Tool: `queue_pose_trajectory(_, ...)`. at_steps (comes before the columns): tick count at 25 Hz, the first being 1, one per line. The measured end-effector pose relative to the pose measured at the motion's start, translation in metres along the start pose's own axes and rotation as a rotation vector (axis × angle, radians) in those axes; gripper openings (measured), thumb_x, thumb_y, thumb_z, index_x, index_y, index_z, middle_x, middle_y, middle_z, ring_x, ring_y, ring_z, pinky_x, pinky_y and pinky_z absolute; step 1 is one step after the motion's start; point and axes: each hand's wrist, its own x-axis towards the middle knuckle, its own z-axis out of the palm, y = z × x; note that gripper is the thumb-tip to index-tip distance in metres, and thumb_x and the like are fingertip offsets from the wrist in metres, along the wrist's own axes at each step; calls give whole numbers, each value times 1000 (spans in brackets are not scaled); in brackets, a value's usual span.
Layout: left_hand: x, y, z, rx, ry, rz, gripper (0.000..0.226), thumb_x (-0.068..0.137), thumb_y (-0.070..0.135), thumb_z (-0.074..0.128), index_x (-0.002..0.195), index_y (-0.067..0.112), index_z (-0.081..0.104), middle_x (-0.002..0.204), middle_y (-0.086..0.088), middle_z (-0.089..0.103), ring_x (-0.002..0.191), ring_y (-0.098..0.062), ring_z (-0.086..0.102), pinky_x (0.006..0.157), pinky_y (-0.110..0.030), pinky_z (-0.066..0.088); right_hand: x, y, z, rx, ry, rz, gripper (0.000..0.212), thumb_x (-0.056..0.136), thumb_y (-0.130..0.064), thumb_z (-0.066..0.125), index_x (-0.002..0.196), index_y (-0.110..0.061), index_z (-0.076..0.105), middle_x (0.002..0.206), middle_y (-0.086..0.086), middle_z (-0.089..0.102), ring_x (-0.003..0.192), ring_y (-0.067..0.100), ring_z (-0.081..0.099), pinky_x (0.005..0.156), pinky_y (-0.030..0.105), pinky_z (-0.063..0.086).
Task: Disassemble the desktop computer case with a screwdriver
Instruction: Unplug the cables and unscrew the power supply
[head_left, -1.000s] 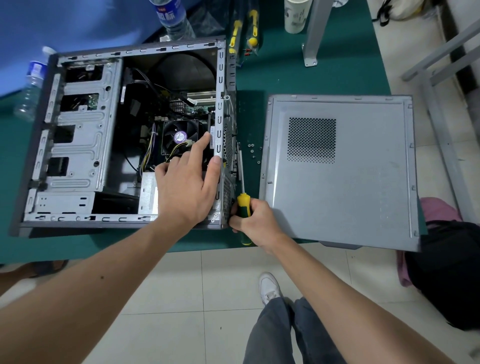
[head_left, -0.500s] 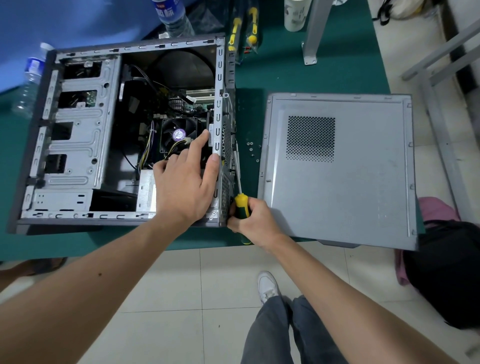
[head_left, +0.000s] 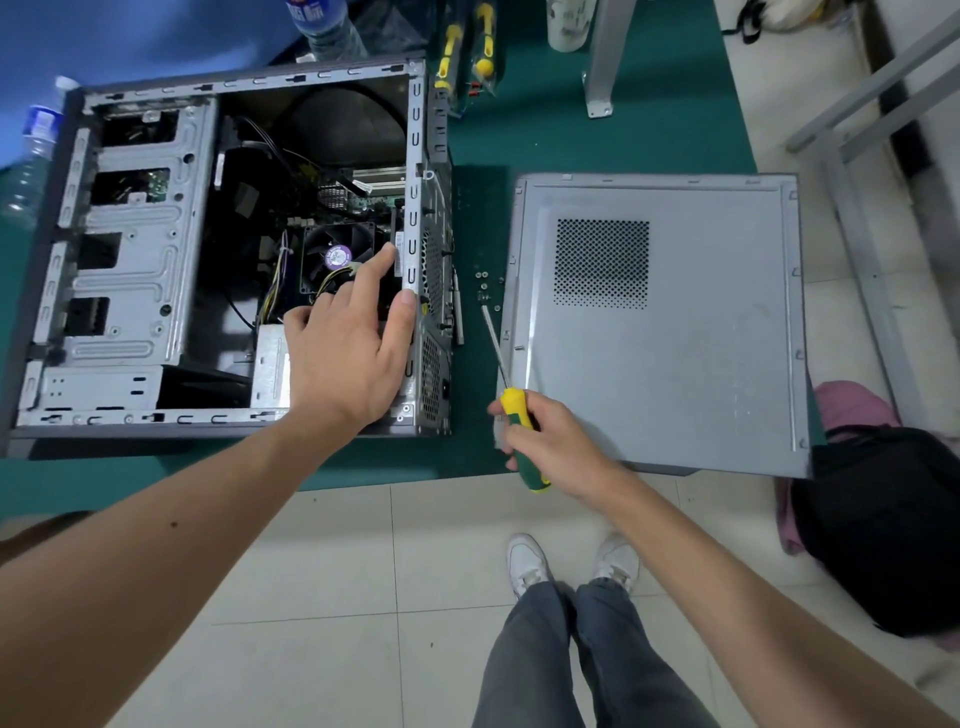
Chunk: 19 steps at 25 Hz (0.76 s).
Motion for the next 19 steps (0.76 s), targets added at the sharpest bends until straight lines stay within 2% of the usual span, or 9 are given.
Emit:
queue_pose_trajectory(2,1,-1,1,12,7,4,50,101,52,23,147,34,33,86,6,56,98,-23,54,102,-46,28,-12,2,-27,-249,-44,-57,34,78,-58,54,109,-44,56,80,-13,63,74,10,68,77,43,58)
queue_pose_trajectory(4,1,-2,2,17,11,11,49,102,52,23,147,34,33,83,8,53,97,-23,55,101,-46,28,-25,2,-50,-353,-62,-86,34,83,-61,55,116,-52,51,85,-18,58,66,10,63,73,38,57)
queue_pose_trajectory(6,2,-3,2,18,11,17,50,101,52,23,146,34,33,82,8,53,97,-25,56,101,-47,28,-34,1,-65,-313,-73,-76,31,88,-51,60,117,-52,50,92,-15,59,58,12,54,61,32,53)
queue_pose_trajectory(8,3,-4,3,21,15,20,50,100,53,22,146,34,33,84,8,53,99,-27,57,100,-48,28,-39,1,-72,-234,-91,-56,25,90,-41,64,112,-42,53,87,0,63,53,16,52,52,29,47)
queue_pose_trajectory(11,2,-4,5,22,28,25,51,100,54,22,145,34,34,84,9,53,100,-28,57,99,-48,28,-42,3,-74,-83,-89,-48,15,88,-24,72,102,-29,68,85,9,61,51,21,55,46,27,41)
queue_pose_trajectory(14,3,-6,5,24,31,28,51,100,54,21,145,34,34,84,10,54,100,-27,57,98,-47,28,-43,5,-73,-16,-105,-37,15,86,-21,75,99,-27,76,86,11,65,51,21,55,44,26,40)
queue_pose_trajectory(19,2,-6,5,19,27,29,51,100,54,21,146,33,33,86,9,57,100,-26,57,99,-46,26,-43,6,-71,4,-126,-29,16,85,-24,75,99,-31,77,89,16,68,53,20,55,45,25,41)
